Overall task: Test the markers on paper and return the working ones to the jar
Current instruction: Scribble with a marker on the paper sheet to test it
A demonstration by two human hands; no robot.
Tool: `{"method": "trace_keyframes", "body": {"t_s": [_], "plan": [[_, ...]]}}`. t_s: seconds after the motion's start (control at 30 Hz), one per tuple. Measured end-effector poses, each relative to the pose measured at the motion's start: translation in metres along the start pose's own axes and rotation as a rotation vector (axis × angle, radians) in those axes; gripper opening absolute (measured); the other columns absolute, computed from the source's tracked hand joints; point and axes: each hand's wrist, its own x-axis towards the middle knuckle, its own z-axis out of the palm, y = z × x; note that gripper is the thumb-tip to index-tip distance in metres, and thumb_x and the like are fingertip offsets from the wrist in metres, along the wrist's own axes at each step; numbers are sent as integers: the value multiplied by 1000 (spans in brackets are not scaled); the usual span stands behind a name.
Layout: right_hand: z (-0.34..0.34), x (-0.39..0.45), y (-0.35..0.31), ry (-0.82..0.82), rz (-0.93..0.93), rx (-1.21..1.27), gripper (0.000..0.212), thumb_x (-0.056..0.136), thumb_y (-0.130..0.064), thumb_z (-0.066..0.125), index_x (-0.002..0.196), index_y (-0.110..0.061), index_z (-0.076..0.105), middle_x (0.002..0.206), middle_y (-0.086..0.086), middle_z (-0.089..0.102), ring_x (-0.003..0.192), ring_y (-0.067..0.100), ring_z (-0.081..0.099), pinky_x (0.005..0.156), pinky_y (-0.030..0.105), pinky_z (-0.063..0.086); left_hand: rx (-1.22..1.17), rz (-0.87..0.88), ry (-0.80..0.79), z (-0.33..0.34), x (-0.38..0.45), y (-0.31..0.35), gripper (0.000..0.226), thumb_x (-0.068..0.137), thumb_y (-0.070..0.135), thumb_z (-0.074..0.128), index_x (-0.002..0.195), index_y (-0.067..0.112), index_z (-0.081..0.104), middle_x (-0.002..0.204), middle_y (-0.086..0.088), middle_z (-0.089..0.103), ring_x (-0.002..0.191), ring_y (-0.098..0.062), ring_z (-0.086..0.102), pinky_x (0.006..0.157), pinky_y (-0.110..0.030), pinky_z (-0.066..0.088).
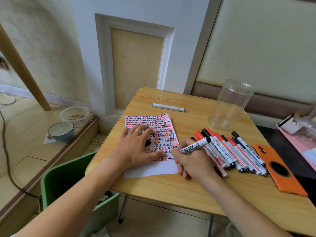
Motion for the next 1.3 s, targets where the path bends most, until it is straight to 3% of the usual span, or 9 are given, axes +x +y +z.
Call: {"method": "trace_keyframes", "body": {"t_s": [1.3], "plan": [[1,-3,-4,-37,-18,-13,22,95,-18,70,84,-7,55,61,29,62,36,23,45,37,23,34,13,-3,-22,-2,-1,0,102,67,99,17,147,40,38,162,8,30,153,-16,18,124,-47,10]]}}
